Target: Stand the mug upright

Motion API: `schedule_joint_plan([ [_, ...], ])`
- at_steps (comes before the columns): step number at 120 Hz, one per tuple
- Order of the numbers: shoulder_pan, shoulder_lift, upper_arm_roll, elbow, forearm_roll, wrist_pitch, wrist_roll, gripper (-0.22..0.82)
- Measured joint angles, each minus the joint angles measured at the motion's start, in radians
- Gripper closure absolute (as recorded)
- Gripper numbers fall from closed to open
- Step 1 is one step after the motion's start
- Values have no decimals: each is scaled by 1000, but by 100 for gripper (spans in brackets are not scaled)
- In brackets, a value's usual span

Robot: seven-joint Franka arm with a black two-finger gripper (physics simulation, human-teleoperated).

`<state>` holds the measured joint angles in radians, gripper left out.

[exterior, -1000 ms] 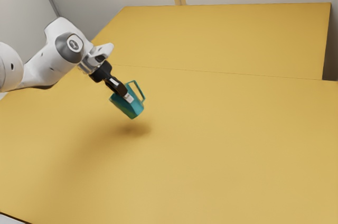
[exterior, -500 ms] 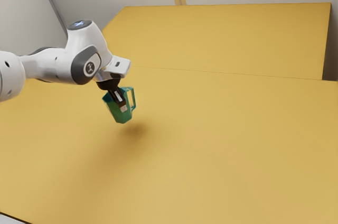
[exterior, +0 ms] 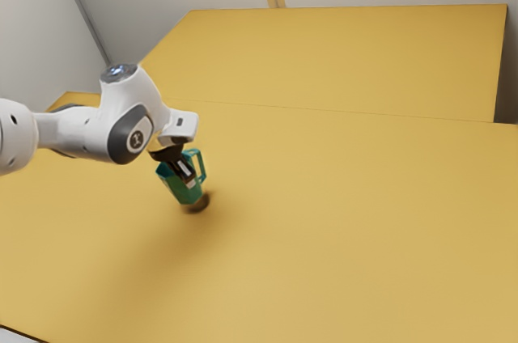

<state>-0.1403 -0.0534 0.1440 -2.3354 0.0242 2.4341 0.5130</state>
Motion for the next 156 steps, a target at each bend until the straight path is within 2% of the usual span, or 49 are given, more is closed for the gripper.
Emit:
schedule_joint_plan([
  [66,4,-27,0,-115,0,120,-76,78],
  [124,5,-49,1,-146,-2,149,-107,77],
  [133,5,-49,1,-147,-4,149,-108,73],
  [156,4,-49,2,-147,-11,147,-102,53],
])
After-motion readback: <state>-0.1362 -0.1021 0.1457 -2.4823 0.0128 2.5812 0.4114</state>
